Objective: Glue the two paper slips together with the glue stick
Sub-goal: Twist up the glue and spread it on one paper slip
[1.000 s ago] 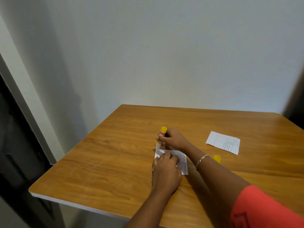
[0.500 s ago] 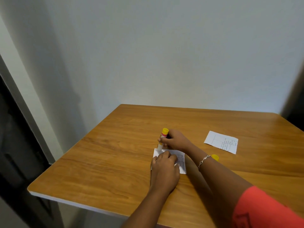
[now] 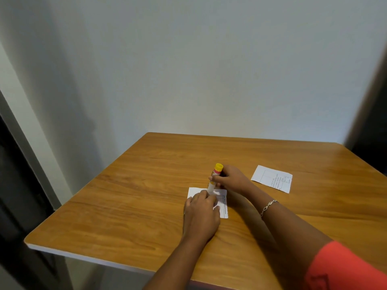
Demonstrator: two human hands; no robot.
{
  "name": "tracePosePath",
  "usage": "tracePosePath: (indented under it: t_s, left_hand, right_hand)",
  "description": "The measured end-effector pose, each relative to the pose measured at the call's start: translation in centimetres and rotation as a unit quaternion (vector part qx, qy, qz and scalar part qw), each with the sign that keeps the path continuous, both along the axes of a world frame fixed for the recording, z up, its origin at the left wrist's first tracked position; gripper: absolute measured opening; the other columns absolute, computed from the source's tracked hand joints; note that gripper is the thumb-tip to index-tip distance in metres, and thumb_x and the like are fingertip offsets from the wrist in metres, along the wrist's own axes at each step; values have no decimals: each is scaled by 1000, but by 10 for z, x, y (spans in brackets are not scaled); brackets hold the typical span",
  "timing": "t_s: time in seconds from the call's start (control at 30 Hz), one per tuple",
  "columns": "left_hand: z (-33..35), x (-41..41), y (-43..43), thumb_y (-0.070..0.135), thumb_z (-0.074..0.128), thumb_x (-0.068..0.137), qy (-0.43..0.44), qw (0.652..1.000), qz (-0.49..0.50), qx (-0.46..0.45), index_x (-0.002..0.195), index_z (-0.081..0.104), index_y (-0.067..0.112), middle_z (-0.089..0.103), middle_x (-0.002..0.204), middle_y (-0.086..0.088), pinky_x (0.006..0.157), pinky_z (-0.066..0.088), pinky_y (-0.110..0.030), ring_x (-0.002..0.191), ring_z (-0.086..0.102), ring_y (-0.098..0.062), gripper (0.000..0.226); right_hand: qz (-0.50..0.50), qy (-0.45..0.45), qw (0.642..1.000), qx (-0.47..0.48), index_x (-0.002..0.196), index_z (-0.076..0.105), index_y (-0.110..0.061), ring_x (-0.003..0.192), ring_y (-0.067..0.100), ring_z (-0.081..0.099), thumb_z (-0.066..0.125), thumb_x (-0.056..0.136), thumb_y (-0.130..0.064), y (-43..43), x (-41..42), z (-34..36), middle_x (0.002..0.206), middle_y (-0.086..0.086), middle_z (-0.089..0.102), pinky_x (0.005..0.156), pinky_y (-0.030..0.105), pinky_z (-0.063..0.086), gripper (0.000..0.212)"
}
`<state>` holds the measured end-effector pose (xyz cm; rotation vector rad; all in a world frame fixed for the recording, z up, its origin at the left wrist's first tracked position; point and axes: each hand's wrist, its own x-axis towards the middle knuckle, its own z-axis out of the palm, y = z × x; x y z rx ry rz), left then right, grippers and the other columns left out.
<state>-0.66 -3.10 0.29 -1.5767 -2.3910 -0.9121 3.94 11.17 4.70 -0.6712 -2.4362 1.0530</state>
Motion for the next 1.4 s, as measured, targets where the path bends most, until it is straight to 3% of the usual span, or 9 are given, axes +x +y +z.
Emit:
tracePosePath:
  t_s: [0.23, 0.43, 0.53, 0.73, 0.83, 1.03, 1.17, 1.4]
  left_hand:
    - [2, -1, -1, 28, 48, 88, 2, 1000, -3, -9, 100, 59, 18, 57, 103, -1, 93, 36, -33, 99, 52, -16, 19]
    - [3, 1, -1, 26, 49, 88, -1, 1000, 0, -2, 100, 60, 18, 58, 102, -1, 92, 36, -33, 98, 53, -17, 18]
    - [4, 1, -1, 21, 45, 89, -5, 1000, 3, 0, 100, 60, 17, 59, 102, -2, 94, 38, -34, 98, 53, -18, 19]
    - [3, 0, -1, 16, 43, 89, -17, 1000, 7, 9, 102, 61, 18, 59, 103, -1, 94, 35, -33, 100, 53, -18, 22]
    - [3, 0, -1, 16, 43, 89, -20, 1000, 7, 12, 101, 62, 18, 59, 102, -1, 94, 35, -32, 98, 53, -17, 22]
    - [4, 1, -2, 16, 44, 89, -21, 1000, 7, 15, 101, 61, 18, 59, 101, 0, 94, 34, -31, 98, 54, -16, 21]
    - [4, 1, -2, 19, 42, 91, -18, 1000, 9, 5, 103, 60, 20, 58, 104, 1, 95, 33, -30, 100, 52, -14, 22]
    - [6, 1, -2, 20, 41, 92, -14, 1000, 11, -4, 105, 60, 20, 58, 106, 1, 94, 33, -30, 101, 52, -14, 23]
  right_hand:
    - [-18, 2, 1000, -16, 84, 57, -7, 75, 19, 56, 61, 84, -20, 5, 14, 0, 84, 10, 60, 62, 21, 42, 13]
    - [-35, 3, 998, -42, 87, 58, -6, 67, 13, 59, 61, 84, -18, 10, 26, 1, 82, 9, 64, 61, 19, 46, 12]
    - [-49, 32, 997, -55, 83, 60, -9, 62, 14, 60, 61, 84, -16, 10, 31, 3, 69, 2, 62, 62, 22, 47, 8]
    - [-59, 77, 989, -115, 92, 62, -11, 77, 19, 61, 63, 81, -11, 2, 35, 1, 86, 5, 63, 70, 37, 54, 11]
    - [-103, 103, 984, -101, 86, 63, -6, 70, 20, 61, 61, 81, -12, -5, 34, -4, 81, 10, 66, 72, 43, 55, 9]
    - [-149, 94, 984, -32, 75, 65, -5, 62, 24, 58, 59, 79, -14, -12, 33, -10, 62, 8, 62, 64, 41, 48, 12]
    - [-175, 85, 981, 3, 77, 63, 1, 71, 32, 60, 60, 80, -18, -14, 29, -11, 75, 21, 67, 64, 40, 45, 20]
    - [-177, 59, 982, 27, 79, 63, -1, 74, 32, 62, 60, 82, -25, -14, 26, -11, 78, 18, 68, 66, 41, 47, 24]
